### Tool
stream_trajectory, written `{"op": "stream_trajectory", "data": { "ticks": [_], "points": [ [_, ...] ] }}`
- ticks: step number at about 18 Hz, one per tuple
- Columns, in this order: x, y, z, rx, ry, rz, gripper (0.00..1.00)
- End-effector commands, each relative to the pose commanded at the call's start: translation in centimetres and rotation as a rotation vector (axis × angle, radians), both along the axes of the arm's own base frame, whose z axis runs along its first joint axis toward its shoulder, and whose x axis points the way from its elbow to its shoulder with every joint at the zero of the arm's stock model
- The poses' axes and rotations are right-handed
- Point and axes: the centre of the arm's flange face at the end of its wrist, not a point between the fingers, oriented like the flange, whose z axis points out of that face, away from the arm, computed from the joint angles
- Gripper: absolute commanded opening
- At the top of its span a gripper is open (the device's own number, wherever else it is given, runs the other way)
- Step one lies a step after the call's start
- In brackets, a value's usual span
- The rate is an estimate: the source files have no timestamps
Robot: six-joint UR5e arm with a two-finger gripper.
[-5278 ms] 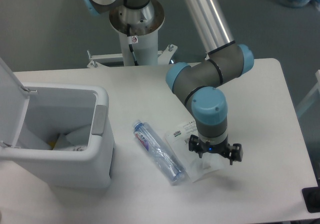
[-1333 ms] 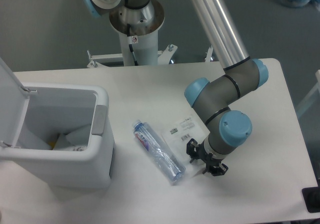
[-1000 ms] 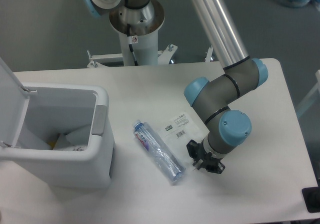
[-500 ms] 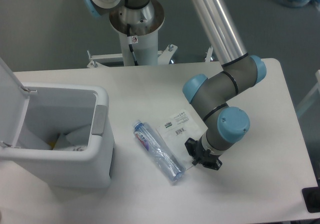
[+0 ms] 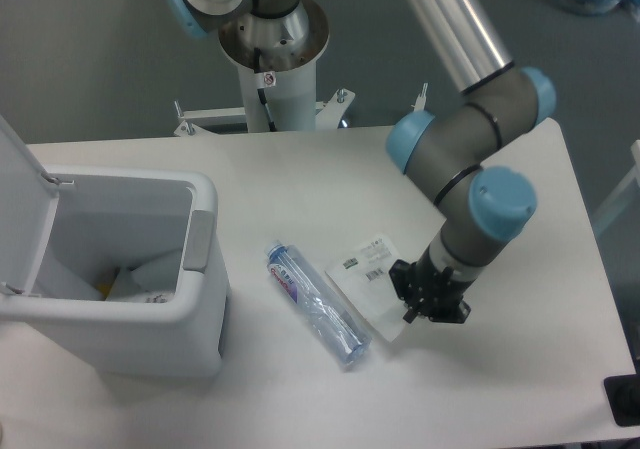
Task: Place the trash in the trash can
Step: 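Lift the white wrapper and carry it over the trash bin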
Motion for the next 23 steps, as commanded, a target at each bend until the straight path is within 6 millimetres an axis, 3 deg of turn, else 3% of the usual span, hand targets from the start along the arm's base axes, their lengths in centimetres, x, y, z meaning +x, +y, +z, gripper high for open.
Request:
{"op": "stream_trajectory", "data": {
  "ticks": [5, 8, 10, 16, 23],
  "points": [
    [-1.6, -2.0, 6.0, 0.126, 0.027, 0.044, 0.00],
    [-1.8, -2.1, 9.7, 0.122, -0.010, 0.050, 0.00],
    [-0.3, -2.5, 13.5, 0.149, -0.010, 0.049, 0.00],
    [2.7, -2.2, 20.6, 0.298, -0.089, 0.217, 0.00],
    [8.9, -3.8, 30.2, 0.435, -0.174, 0.442, 0.00]
  ]
}}
